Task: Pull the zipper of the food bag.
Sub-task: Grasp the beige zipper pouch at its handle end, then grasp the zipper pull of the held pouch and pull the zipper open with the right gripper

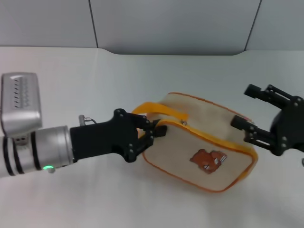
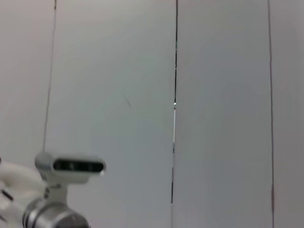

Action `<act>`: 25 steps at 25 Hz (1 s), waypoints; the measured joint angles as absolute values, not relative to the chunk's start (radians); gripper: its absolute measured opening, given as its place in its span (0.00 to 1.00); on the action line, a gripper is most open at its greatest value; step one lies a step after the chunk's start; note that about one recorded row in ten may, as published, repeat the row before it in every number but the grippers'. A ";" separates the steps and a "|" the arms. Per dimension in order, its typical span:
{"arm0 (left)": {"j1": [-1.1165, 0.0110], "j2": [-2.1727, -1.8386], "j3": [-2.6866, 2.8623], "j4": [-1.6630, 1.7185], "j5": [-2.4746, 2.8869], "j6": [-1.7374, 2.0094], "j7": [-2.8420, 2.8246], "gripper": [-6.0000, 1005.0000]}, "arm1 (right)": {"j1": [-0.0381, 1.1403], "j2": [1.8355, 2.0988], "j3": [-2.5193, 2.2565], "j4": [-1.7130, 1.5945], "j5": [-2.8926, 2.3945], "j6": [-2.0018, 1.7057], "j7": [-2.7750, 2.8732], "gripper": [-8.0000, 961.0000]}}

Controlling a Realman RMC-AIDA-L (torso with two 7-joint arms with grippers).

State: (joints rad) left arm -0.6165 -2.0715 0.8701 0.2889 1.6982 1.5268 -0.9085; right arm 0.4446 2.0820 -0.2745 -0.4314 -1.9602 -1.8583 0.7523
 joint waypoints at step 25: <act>-0.597 -2.069 0.869 0.428 1.713 1.611 -1.023 0.08 | 0.547 2.089 -0.401 -0.205 -1.999 -1.672 0.336 0.35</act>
State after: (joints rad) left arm -0.5970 -2.0689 0.8686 0.4280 1.7130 1.6113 -1.0226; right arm 0.5470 2.0888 -0.4009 -0.2051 -1.9989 -1.6724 0.3365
